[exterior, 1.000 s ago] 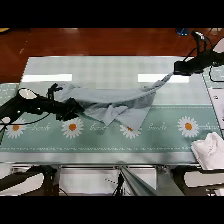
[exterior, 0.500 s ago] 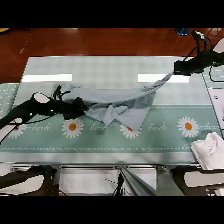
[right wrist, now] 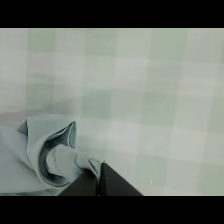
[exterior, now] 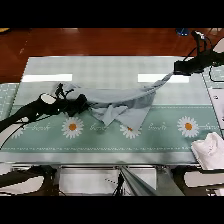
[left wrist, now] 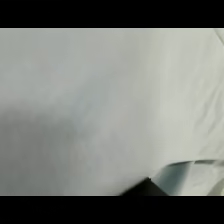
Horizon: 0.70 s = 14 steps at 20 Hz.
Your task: Fold the shirts.
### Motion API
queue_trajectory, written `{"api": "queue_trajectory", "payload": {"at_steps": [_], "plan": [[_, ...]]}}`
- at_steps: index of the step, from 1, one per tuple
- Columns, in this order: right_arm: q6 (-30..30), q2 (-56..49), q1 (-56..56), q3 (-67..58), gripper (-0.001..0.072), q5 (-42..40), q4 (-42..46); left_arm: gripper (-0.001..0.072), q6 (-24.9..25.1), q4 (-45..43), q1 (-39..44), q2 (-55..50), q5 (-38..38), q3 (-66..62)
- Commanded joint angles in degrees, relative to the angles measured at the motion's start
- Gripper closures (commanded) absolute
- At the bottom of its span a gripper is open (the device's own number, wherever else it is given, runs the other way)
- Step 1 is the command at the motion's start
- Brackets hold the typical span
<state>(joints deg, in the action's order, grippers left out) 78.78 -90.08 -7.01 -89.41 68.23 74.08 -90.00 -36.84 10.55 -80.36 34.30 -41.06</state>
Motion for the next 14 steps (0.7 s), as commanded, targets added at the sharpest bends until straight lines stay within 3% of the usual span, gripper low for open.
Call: {"api": "queue_trajectory", "payload": {"at_steps": [1, 5, 8, 14], "plan": [[0.0, 0.4, 0.0, 0.0, 0.0691, 0.1, 0.2, 0.0689, 4.6, 0.9, 0.0, 5.6, 1.8, -2.0], [0.0, 5.2, 0.0, 0.0, 0.0691, -1.8, 0.0, 0.0689, 7.0, 0.9, -2.4, 20.6, 7.7, -11.0], [-0.2, 14.3, 0.0, 0.0, 0.0691, -8.1, 0.0, 0.0689, 7.0, 0.9, -7.8, 30.8, 12.8, -24.2], [2.6, 36.7, 0.0, -6.0, 0.0692, -20.6, 0.0, 0.0689, 5.1, 0.9, -20.3, 36.2, 26.9, -61.6]]}}
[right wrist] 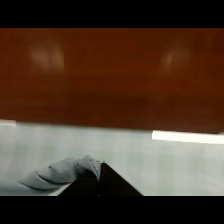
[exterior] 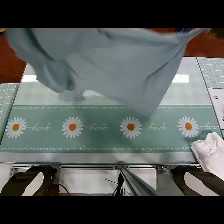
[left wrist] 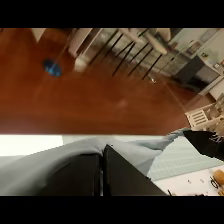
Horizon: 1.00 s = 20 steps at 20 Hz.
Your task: Fold the shirts.
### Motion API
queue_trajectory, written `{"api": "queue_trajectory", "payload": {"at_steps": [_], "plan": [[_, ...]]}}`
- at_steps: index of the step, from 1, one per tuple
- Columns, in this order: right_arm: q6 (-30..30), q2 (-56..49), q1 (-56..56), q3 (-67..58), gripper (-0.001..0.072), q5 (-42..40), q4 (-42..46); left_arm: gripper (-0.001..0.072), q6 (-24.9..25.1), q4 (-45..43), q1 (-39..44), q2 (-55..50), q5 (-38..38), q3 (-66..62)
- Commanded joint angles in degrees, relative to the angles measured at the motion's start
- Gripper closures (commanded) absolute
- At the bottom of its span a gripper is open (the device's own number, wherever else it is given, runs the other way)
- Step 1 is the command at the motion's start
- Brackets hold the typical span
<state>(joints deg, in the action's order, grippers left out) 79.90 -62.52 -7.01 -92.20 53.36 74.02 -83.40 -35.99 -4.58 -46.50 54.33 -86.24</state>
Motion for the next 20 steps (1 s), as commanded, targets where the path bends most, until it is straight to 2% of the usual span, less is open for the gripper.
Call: {"api": "queue_trajectory", "payload": {"at_steps": [1, 5, 8, 10, 13, 15, 17, 20], "plan": [[1.6, 11.8, 0.0, -5.8, 0.0692, -5.7, 0.1, 0.0689, -2.2, 0.0, -6.2, 2.2, 7.6, -21.8], [3.8, 18.4, 0.0, -16.0, 0.0692, -3.0, 5.4, 0.0690, -7.2, 0.0, -7.1, 2.3, 12.1, -36.1], [7.0, 21.4, 0.0, -20.1, 0.0692, 5.5, 14.1, 0.0690, -11.8, -2.9, -7.1, 3.9, 20.3, -37.9], [6.8, 23.3, 0.0, -20.1, 0.0692, 13.7, 16.6, 0.0690, -14.7, -8.0, -7.1, 5.3, 27.3, -37.9], [3.3, 23.0, 0.0, -20.1, 0.0692, 31.4, 18.1, 0.0690, -17.5, -13.2, -7.1, 6.5, 37.0, -37.9], [1.7, 21.8, 0.0, -20.0, 0.0692, 37.9, 18.1, 0.0690, -17.4, -15.3, -7.1, 6.5, 43.5, -36.8], [1.2, 19.4, 0.1, -20.0, 0.0693, 39.3, 18.6, 0.0690, -16.3, -19.4, -7.1, 6.5, 48.1, -32.4], [1.1, 11.5, 2.3, -19.7, 0.0693, 44.5, 18.9, 0.0690, -13.1, -19.7, -7.1, 6.1, 47.8, -20.1]]}}
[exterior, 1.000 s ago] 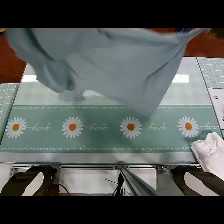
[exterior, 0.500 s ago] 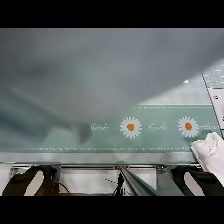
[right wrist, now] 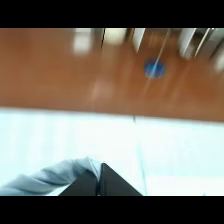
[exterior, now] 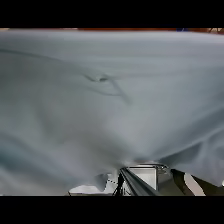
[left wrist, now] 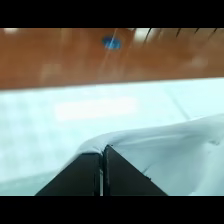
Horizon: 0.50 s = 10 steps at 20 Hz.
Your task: Fold the shirts.
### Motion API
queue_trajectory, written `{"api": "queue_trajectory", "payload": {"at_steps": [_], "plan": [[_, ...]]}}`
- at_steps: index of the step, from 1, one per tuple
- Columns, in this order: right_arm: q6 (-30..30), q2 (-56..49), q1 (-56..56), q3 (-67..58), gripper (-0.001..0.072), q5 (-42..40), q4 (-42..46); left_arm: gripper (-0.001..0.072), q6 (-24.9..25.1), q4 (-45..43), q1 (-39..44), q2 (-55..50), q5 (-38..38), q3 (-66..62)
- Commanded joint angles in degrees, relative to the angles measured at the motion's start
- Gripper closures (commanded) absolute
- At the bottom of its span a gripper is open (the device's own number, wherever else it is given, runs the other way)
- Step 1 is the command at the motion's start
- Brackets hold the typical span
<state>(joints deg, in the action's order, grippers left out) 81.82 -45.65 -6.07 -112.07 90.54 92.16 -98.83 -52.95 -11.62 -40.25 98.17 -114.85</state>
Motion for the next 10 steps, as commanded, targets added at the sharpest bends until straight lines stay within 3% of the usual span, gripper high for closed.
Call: {"api": "queue_trajectory", "payload": {"at_steps": [1, 6, 10], "plan": [[-0.8, -8.5, 2.2, 0.9, 0.0693, 7.2, 0.0, 0.0690, 3.5, -2.8, 0.0, -0.4, 3.0, 12.7], [-1.2, -28.0, 6.3, 2.2, 0.0692, 3.9, -0.1, 0.0689, 10.5, -2.7, 0.0, -7.5, -10.9, 34.8], [-1.3, -42.7, 6.5, 2.2, 0.0692, -2.9, -0.1, 0.0689, 16.7, -2.3, 0.0, -20.8, -23.7, 38.5]]}}
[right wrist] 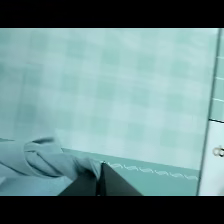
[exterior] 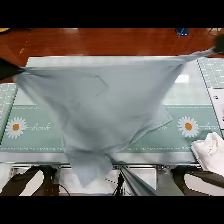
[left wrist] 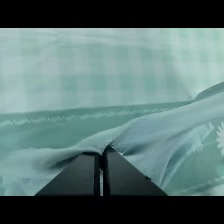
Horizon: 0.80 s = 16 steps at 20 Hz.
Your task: Fold the shirts.
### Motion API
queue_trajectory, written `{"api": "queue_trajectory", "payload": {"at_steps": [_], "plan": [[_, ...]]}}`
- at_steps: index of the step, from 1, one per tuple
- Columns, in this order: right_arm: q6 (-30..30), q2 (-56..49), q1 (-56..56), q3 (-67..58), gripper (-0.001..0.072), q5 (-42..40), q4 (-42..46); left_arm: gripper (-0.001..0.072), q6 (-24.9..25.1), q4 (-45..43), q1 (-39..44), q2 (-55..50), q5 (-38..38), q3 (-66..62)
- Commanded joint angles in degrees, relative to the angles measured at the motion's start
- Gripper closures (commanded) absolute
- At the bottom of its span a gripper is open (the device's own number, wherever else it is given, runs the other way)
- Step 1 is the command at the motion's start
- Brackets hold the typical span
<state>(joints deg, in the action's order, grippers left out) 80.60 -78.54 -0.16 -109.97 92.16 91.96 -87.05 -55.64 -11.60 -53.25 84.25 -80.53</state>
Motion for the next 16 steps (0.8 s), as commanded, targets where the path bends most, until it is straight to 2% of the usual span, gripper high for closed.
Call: {"api": "queue_trajectory", "payload": {"at_steps": [1, 4, 7, 10, 13, 16], "plan": [[-0.1, -12.6, 0.6, 0.1, 0.0692, -7.2, 0.0, 0.0689, 5.9, 0.8, 0.0, -10.7, -13.1, 4.2], [1.8, -18.3, 0.6, 0.1, 0.0691, -17.5, 0.1, 0.0688, 8.4, 1.4, 0.7, -18.0, -21.5, 4.2], [8.9, -21.5, 0.5, 0.1, 0.0691, -29.3, 0.0, 0.0688, 9.1, 1.6, 1.4, -22.9, -31.1, 4.2], [14.1, -23.7, 0.5, 0.1, 0.0691, -36.6, -0.1, 0.0689, 9.1, 1.6, 3.7, -26.4, -37.6, 4.2], [14.4, -26.4, 0.5, 0.1, 0.0690, -36.1, 0.0, 0.0689, 11.9, 1.4, 6.9, -30.5, -39.0, 4.2], [14.2, -29.0, 0.5, 0.1, 0.0690, -32.0, 0.0, 0.0688, 11.1, 1.2, 8.2, -35.0, -35.5, 4.2]]}}
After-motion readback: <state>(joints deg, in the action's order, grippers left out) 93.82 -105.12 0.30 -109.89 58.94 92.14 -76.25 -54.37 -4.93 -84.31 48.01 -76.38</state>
